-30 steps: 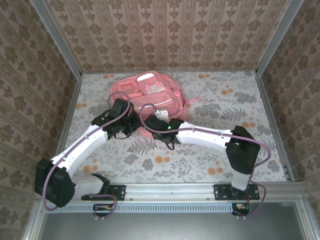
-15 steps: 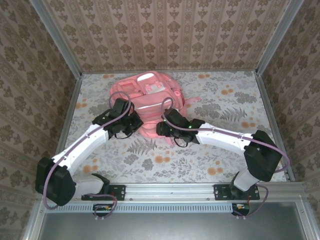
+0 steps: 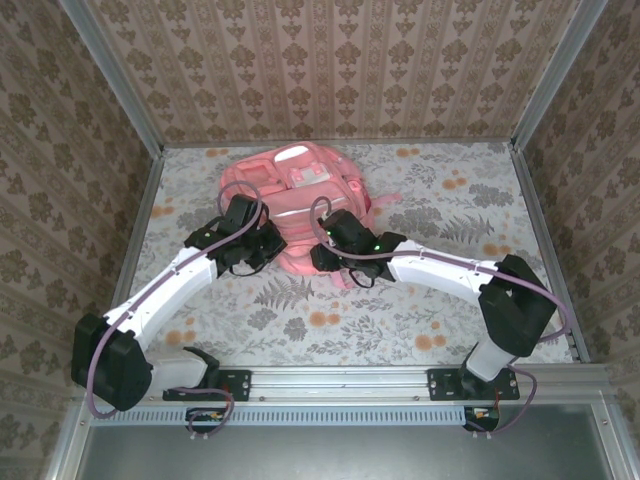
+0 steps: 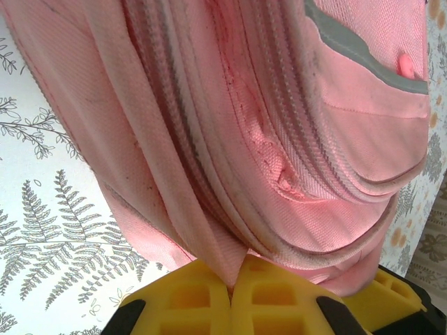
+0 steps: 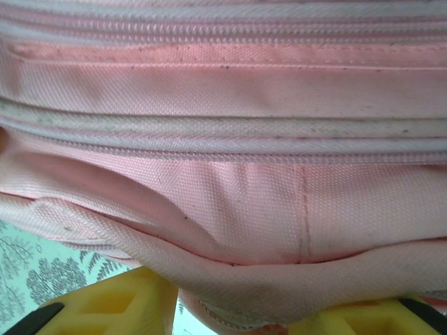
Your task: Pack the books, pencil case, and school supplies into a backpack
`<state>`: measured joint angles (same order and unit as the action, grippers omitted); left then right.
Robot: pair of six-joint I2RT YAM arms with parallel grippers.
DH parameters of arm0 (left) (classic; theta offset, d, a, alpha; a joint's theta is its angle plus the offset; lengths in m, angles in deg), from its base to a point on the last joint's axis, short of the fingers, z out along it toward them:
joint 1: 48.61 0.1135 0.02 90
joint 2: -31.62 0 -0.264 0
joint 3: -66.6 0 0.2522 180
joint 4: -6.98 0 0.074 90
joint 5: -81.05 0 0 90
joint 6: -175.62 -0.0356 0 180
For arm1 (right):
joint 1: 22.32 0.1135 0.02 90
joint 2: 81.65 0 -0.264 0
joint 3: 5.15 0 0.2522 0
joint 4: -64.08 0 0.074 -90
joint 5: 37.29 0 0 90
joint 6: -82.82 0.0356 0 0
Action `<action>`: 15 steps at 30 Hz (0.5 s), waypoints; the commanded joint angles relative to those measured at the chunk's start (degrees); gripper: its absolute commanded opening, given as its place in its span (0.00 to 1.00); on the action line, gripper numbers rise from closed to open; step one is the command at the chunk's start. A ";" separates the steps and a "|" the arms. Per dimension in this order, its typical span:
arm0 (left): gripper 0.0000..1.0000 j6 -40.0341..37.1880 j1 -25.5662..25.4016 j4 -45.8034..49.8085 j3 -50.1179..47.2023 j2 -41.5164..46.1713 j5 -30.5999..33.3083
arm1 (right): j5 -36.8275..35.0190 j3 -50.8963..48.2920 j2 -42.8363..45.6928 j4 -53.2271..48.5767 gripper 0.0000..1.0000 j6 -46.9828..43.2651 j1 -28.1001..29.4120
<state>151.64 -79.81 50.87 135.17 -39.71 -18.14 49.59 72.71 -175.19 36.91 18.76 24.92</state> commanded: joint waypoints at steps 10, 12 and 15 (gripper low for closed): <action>0.00 1.04 -0.53 -5.74 3.27 -0.12 -1.27 | -2.31 2.57 -2.46 1.08 0.31 -9.54 3.44; 0.00 1.04 -0.53 -5.84 3.27 -0.12 -1.27 | -3.15 2.70 -2.51 1.68 0.29 -9.59 3.57; 0.00 1.14 -0.53 -5.87 3.15 -0.10 -1.36 | -4.64 2.88 -3.03 2.70 0.30 -9.40 4.00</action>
<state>152.06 -79.79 50.98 135.17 -40.01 -18.14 46.53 73.56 -177.03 36.91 10.74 27.80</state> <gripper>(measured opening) 0.045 0.298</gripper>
